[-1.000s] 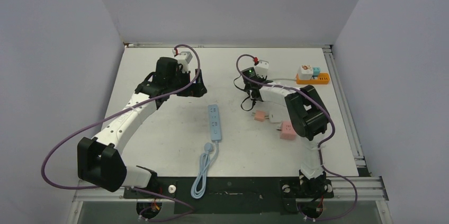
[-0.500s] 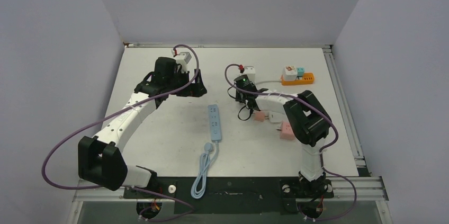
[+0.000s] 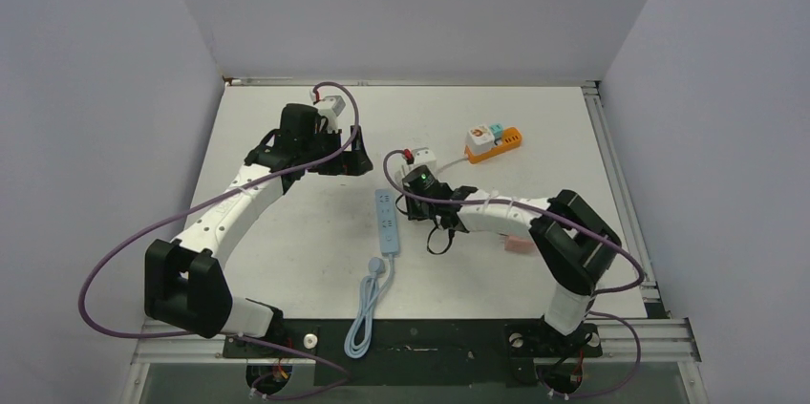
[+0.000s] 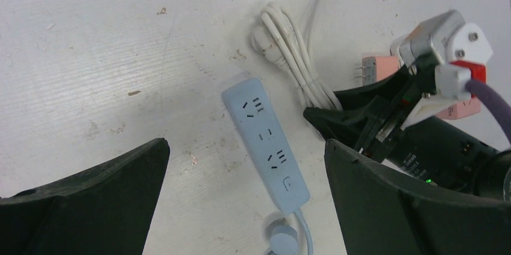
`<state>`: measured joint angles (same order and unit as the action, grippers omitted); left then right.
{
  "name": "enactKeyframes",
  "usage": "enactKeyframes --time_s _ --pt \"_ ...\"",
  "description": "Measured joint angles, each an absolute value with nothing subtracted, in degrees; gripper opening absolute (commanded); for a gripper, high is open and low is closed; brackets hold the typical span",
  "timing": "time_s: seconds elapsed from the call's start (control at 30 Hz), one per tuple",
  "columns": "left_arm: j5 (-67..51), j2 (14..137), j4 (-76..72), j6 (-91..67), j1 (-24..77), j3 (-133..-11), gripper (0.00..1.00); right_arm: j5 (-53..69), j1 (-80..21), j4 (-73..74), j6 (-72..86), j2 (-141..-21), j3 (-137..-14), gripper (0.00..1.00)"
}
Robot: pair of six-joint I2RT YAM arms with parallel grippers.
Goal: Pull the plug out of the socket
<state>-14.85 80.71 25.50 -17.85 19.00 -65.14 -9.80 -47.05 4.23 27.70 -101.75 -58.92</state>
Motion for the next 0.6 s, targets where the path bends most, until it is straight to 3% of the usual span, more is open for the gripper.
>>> enactKeyframes --time_s 0.37,0.6 --pt "-15.68 81.67 25.06 -18.26 19.0 -64.69 1.0 -17.8 -59.55 13.85 41.58 -88.07 -45.76 0.05" --pt "-15.81 82.32 24.99 -18.79 19.03 -64.2 1.0 -23.05 -74.04 18.65 55.59 -82.08 -40.49 0.05"
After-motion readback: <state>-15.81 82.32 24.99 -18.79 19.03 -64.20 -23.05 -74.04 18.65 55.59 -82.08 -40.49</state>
